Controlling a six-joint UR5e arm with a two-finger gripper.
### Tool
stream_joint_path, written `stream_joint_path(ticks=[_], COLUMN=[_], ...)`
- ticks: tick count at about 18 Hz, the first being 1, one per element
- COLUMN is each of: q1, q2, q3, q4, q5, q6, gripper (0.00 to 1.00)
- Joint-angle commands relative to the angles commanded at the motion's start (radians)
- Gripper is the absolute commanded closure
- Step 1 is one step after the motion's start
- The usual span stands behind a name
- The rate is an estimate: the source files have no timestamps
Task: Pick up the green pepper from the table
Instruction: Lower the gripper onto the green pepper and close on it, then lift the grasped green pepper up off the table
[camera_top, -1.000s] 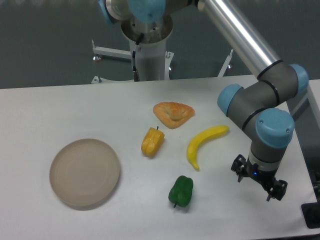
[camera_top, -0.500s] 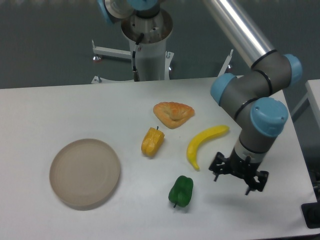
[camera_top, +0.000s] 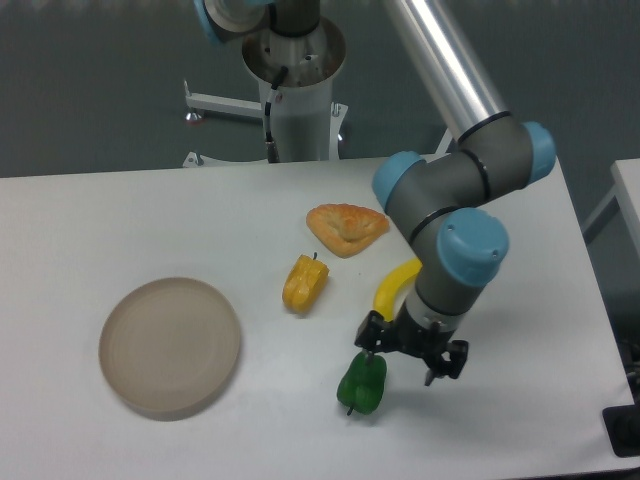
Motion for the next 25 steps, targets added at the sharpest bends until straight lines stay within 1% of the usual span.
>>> stream_joint_path(ticks=[1, 4, 13, 17, 20, 24, 25], q1=[0.000, -0.002, -0.021, -0.026, -0.026, -0.026, -0.025], q2=[0.002, 0.002, -0.011, -0.020, -0.026, -0.028, -0.026], q3=[-0.011, -0.031, -0.042, -0.045, -0.042, -0.040, -0.040], q4=[0.025, 0.040, 0.042, 0.080, 0.089, 0.094, 0.094], q5=[0.002, 0.003, 0.005, 0.006, 0.006, 0.018, 0.018], q6=[0.000, 0.011, 0.005, 0.011, 0.015, 0.024, 0.031], gripper=[0.00, 0.00, 0.00, 0.00, 0.01, 0.34, 0.40])
